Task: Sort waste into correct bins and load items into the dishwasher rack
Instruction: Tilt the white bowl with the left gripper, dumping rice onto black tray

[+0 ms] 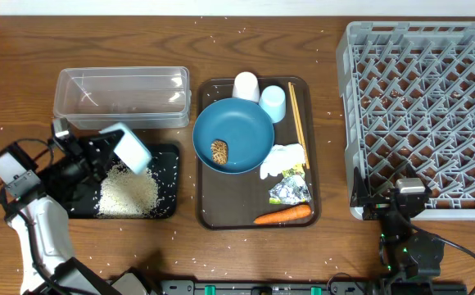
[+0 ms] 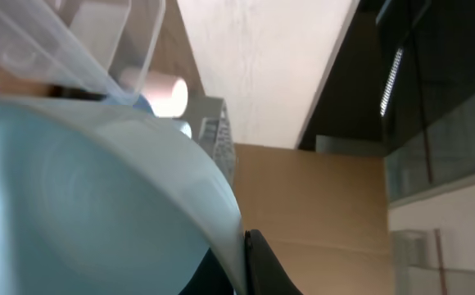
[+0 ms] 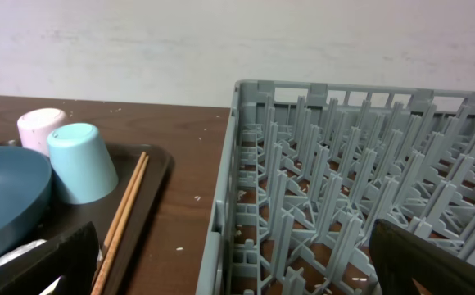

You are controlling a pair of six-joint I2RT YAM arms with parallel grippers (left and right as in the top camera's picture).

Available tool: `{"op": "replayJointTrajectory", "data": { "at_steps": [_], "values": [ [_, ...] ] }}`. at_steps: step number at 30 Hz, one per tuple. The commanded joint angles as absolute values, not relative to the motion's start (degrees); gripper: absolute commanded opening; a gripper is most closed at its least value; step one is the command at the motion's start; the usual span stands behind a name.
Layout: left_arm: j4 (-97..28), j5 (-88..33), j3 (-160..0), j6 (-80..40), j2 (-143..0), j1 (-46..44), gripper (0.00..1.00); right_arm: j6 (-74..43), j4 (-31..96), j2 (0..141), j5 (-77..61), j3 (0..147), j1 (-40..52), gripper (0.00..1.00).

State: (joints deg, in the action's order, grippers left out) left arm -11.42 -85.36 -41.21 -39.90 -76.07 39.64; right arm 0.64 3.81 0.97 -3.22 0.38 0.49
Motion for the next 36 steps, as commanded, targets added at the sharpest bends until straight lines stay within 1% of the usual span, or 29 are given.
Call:
{"op": "replayJointTrajectory", "data": {
  "at_steps": [1, 4, 6, 8, 11, 13, 16, 19, 25, 28, 30, 32, 34, 36],
  "values": [
    [-7.22, -90.13, -41.21, -48.62, -76.27, 40.27, 0.06, 0.73, 4.05, 0.86, -3.27, 0.32, 0.03, 0.99],
    [-2.28, -88.27, -41.21, -54.57, -76.55, 41.69, 0.06, 0.73, 4.05, 0.86, -3.27, 0.32, 0.01, 0.99],
    [-3.27, -90.17, -41.21, -62.46, -76.71, 42.17, 0.06, 0.73, 4.05, 0.86, -3.27, 0.32, 0.01, 0.99],
    [-2.85, -89.73, -41.19, -66.89, -76.62, 42.15, 0.06, 0.73, 4.08, 0.86, -3.27, 0.32, 0.01, 0.99],
    [-0.91, -90.19, -41.19, -69.93, -76.84, 42.19, 0.06, 0.73, 4.05, 0.86, -3.27, 0.32, 0.01, 0.99],
    [-1.21, -90.04, -41.19, -70.15, -76.25, 42.04, 0.06, 0.73, 4.05, 0.86, -3.27, 0.32, 0.01, 0.99],
    [1.52, -90.17, -41.19, -71.33, -76.38, 42.33, 0.06, 0.73, 4.05, 0.86, -3.27, 0.32, 0.03, 0.99],
    [1.02, -90.15, -41.19, -73.25, -76.01, 42.00, 0.06, 0.73, 4.05, 0.86, -3.27, 0.32, 0.01, 0.99],
    [1.10, -90.06, -41.19, -71.96, -75.11, 41.67, 0.06, 0.73, 4.05, 0.86, -3.27, 0.32, 0.01, 0.99],
    [5.63, -87.53, -41.19, -63.00, -75.48, 41.71, 0.06, 0.73, 4.05, 0.86, -3.27, 0.32, 0.01, 0.99],
    [4.80, -87.22, -41.17, -56.95, -76.03, 41.71, 0.06, 0.73, 4.05, 0.86, -3.27, 0.32, 0.01, 0.99],
    [3.01, -87.46, -41.12, -54.35, -76.62, 41.71, 0.06, 0.73, 4.05, 0.86, -3.27, 0.32, 0.01, 0.99],
    [2.44, -87.85, -41.12, -53.84, -76.77, 41.71, 0.06, 0.73, 4.05, 0.86, -3.27, 0.32, 0.01, 0.99],
    [3.16, -90.17, -41.15, -56.21, -76.40, 41.71, 0.06, 0.73, 4.05, 0.86, -3.27, 0.32, 0.01, 0.99]
  ]
}}
